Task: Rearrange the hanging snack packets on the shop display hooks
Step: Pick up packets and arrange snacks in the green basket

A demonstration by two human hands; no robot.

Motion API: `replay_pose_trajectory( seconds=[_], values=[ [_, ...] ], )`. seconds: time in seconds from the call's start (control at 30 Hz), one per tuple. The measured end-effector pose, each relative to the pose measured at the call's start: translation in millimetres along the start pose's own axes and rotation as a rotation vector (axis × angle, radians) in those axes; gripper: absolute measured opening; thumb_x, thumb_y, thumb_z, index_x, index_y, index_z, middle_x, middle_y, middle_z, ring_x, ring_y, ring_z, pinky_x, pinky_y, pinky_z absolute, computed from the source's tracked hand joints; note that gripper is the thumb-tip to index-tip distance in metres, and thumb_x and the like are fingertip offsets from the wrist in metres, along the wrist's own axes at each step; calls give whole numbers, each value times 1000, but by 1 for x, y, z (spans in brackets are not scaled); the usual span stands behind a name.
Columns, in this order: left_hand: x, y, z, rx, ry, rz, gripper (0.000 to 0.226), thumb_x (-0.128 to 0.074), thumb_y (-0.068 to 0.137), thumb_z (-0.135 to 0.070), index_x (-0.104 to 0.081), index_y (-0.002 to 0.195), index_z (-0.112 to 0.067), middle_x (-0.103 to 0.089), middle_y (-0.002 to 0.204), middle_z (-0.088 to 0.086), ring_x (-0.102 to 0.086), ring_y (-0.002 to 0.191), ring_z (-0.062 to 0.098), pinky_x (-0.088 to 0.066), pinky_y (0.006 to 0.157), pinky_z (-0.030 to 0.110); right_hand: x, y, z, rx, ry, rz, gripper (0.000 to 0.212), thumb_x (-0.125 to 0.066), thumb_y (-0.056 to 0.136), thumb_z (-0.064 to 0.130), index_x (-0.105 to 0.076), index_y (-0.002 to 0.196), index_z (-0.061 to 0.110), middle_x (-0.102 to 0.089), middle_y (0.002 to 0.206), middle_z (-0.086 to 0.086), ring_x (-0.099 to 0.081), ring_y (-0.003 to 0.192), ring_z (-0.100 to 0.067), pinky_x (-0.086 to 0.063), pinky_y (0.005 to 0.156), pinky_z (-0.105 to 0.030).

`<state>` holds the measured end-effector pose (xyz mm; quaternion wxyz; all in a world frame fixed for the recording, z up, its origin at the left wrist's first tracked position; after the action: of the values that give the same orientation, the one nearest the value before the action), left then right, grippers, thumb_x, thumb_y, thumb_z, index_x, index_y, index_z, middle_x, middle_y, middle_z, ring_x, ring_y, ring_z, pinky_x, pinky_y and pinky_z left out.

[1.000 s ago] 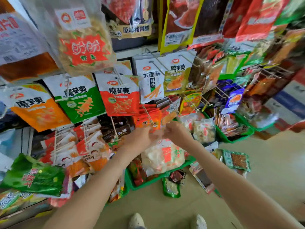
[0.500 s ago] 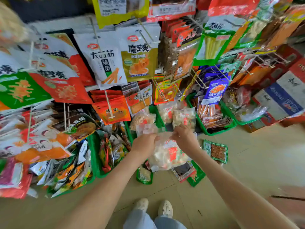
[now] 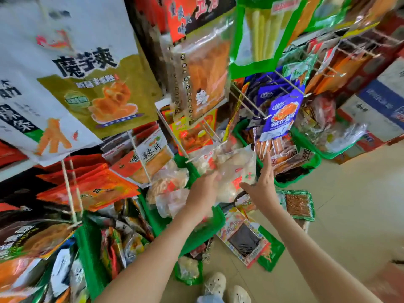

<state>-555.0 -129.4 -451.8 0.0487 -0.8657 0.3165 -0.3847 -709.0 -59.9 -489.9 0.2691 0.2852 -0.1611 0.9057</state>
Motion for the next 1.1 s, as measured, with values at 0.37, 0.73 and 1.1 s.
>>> replay_pose_trajectory(
  seconds=[0.37,0.73,1.1],
  values=[
    [-141,163,110,65,159,76,40,-34,99,-5,-45,137,-14,-59,121,10,-61,93,30,-34,55,18,-109,138,-218,-246,124,149,112,-83,66,21,-6,147,10,-14,151,-12,-16,139,-26,-21,113,-42],
    [-204,215,209,61,706,-22,39,-58,89,-28,-51,121,-5,-64,102,18,-58,99,35,-44,83,37,-229,160,-294,-72,-2,174,93,-71,76,12,-9,146,4,-29,144,-21,-42,118,-39,-37,99,-43],
    [-177,169,154,65,750,-54,64,-44,96,-37,-16,147,-11,-28,150,10,-27,137,26,-19,113,38,-169,113,-214,-166,-112,162,82,-59,87,12,-4,148,13,-15,151,-11,-19,137,-34,-30,104,-42]
  ],
)
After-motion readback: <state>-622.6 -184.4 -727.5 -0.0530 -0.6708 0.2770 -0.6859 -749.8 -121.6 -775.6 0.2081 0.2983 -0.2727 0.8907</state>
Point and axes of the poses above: each hand's wrist, its own y-axis towards the middle knuckle, its own x-axis out of the back of the hand, z = x × y, the point moved 4 cm from there along y, towards the middle knuckle
